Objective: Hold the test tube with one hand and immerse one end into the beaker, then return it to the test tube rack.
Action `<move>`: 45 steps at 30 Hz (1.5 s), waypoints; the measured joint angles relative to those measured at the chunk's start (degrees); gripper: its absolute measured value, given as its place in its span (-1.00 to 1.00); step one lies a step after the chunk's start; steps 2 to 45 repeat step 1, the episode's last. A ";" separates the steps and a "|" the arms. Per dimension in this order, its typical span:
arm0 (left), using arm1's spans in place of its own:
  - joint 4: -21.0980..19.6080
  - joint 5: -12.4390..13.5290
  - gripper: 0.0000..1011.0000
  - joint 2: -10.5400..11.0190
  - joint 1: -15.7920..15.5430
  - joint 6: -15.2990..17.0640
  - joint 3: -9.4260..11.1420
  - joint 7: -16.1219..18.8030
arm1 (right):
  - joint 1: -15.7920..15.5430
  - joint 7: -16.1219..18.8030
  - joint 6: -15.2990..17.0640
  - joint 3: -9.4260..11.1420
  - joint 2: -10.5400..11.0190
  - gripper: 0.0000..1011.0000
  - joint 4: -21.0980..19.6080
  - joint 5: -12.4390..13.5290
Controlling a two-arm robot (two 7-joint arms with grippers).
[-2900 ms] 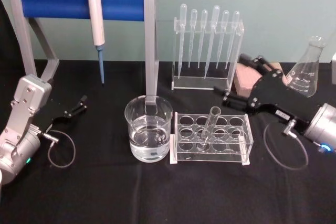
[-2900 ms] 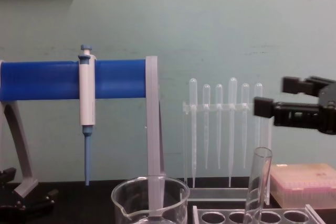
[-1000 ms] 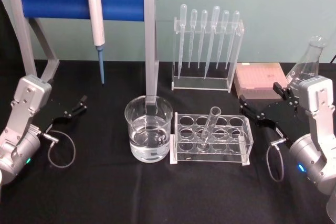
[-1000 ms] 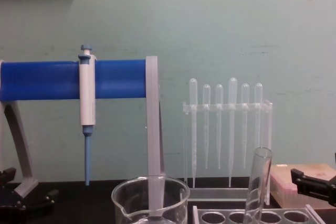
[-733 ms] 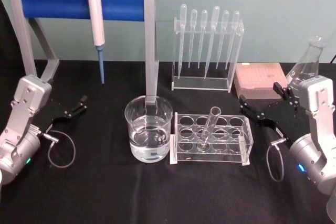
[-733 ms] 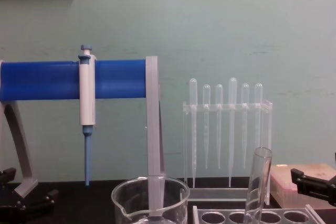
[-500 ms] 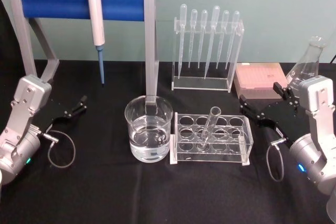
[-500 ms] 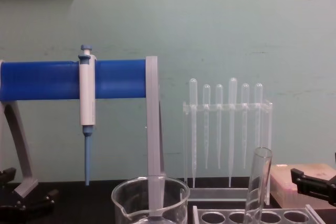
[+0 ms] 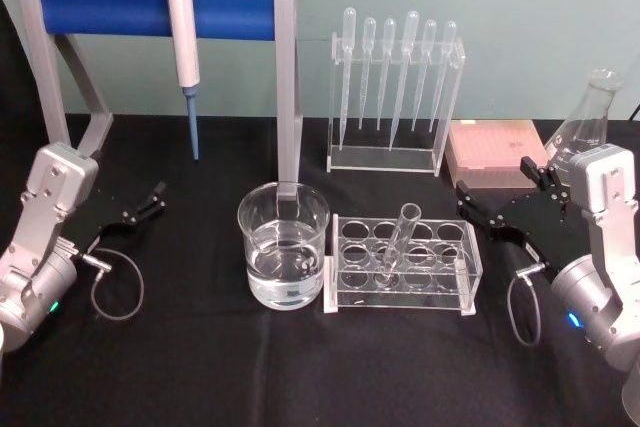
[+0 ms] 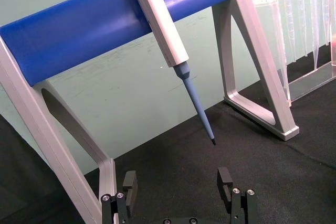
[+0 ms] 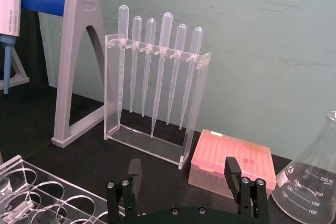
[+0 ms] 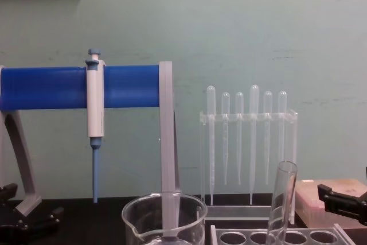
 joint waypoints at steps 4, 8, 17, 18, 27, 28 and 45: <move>0.00 0.00 0.98 0.00 0.00 0.00 0.00 0.00 | 0.00 0.00 0.00 0.00 0.00 0.98 0.00 0.00; 0.00 0.00 0.98 0.00 0.00 0.00 0.00 0.00 | 0.00 0.00 0.00 0.00 0.00 0.98 0.00 0.00; 0.00 0.00 0.98 0.00 0.00 0.00 0.00 0.00 | 0.00 0.00 0.00 0.00 0.00 0.98 0.00 0.00; 0.00 0.00 0.98 0.00 0.00 0.00 0.00 0.00 | 0.00 0.00 0.00 0.00 0.00 0.98 0.00 0.00; 0.00 0.00 0.98 0.00 0.00 0.00 0.00 0.00 | 0.00 0.00 0.00 0.00 0.00 0.98 0.00 0.00; 0.00 0.00 0.98 0.00 0.00 0.00 0.00 0.00 | 0.00 0.00 0.00 0.00 0.00 0.98 0.00 0.00; 0.00 0.00 0.98 0.00 0.00 0.00 0.00 0.00 | 0.00 0.00 0.00 0.00 0.00 0.98 0.00 0.00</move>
